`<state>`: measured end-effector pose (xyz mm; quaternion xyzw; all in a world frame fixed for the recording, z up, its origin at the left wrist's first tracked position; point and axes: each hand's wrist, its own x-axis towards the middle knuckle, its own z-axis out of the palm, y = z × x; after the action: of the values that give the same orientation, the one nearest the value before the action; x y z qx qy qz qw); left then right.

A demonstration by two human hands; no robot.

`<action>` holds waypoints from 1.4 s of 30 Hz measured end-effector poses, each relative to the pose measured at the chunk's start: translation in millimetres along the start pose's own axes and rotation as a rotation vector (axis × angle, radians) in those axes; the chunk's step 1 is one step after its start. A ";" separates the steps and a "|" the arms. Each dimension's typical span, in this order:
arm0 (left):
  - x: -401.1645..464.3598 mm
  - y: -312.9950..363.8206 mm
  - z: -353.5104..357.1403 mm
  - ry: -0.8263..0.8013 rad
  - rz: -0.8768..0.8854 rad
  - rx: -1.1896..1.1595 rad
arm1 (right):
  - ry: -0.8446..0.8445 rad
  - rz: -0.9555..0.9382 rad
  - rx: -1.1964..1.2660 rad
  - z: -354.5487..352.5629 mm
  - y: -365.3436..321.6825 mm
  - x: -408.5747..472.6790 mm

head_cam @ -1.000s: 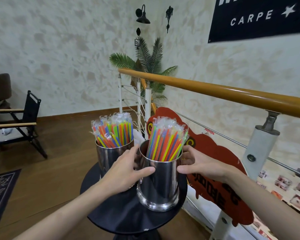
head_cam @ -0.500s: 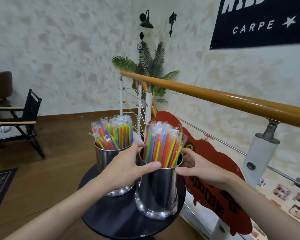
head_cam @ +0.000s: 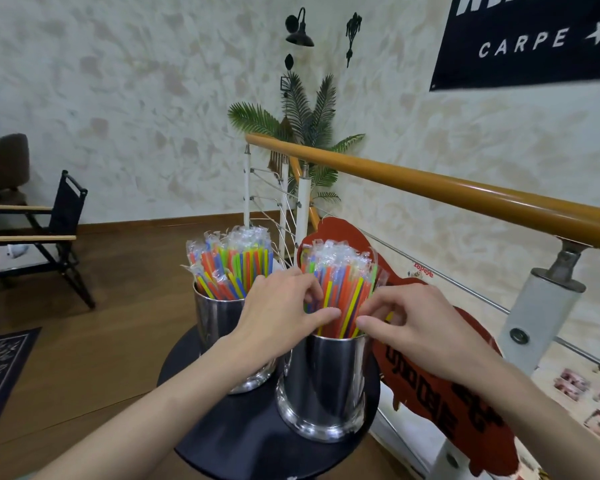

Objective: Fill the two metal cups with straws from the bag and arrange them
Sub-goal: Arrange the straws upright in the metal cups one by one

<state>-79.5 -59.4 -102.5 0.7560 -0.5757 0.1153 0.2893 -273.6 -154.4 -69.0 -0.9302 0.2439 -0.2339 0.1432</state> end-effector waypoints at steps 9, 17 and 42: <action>10.8 -9.5 11.8 -0.067 -0.104 -0.168 | -0.025 0.013 0.139 32.3 -1.1 17.8; 13.6 -17.6 3.1 -0.082 -0.088 -0.518 | -0.003 -0.019 0.169 32.0 -3.2 25.4; 40.9 -5.4 -58.5 0.114 -0.045 -0.672 | 0.233 -0.357 0.057 22.4 -6.3 49.7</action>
<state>-52.4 -58.0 -36.2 0.6232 -0.5478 -0.0454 0.5564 -221.5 -171.5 -67.5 -0.9208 0.0836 -0.3684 0.0965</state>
